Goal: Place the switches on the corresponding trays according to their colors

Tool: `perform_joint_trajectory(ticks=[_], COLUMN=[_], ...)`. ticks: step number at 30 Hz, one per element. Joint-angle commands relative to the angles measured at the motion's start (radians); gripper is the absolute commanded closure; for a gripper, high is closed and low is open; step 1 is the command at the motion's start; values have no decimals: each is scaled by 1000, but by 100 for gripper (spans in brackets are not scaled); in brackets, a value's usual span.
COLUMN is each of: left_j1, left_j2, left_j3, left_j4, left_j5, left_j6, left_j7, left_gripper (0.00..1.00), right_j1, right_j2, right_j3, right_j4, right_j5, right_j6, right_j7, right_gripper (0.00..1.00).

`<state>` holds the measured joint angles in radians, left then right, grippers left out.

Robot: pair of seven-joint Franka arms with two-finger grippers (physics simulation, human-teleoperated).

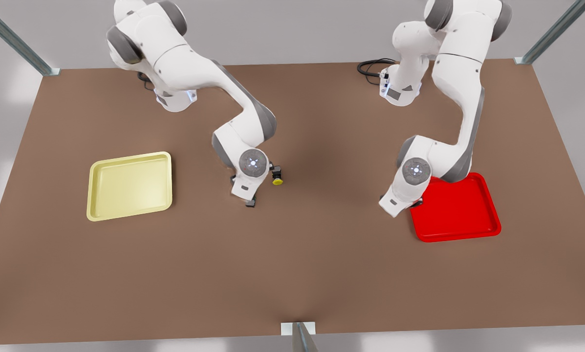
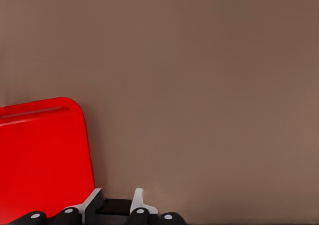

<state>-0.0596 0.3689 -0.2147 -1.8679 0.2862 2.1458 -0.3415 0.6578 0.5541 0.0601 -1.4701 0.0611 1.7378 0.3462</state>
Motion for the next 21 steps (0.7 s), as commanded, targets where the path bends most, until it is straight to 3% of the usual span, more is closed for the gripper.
perform_joint_trajectory(ticks=[1, 5, 8, 14, 15, 16, 21], left_j1=[18, 130, 187, 239, 239, 239, 238], left_j2=[-2, -2, 1, 13, 19, 19, 21], left_j3=[0, 0, 3, 3, 3, 5, 5], left_j4=[0, -22, -22, -25, -25, -25, -28], left_j5=[-185, -176, -171, -136, -136, -136, -136], left_j6=[-6, -7, -9, -23, -21, -21, -21], left_j7=[30, 162, 297, 340, 345, 340, 338], left_gripper=[50, 49, 48, 46, 38, 0, 0], right_j1=[8, 6, 65, 109, 131, 137, 138], right_j2=[6, 17, 49, 79, 78, 70, 33], right_j3=[0, -2, 0, 6, 4, 4, 4], right_j4=[1, 8, 5, -142, -167, -187, -329], right_j5=[2, -1, 3, 40, 42, 43, 43], right_j6=[9, 11, 45, 350, 391, 408, 586], right_j7=[11, -1, 155, 224, 224, 223, 194], right_gripper=[0, 0, 0, 0, 0, 0, 0])
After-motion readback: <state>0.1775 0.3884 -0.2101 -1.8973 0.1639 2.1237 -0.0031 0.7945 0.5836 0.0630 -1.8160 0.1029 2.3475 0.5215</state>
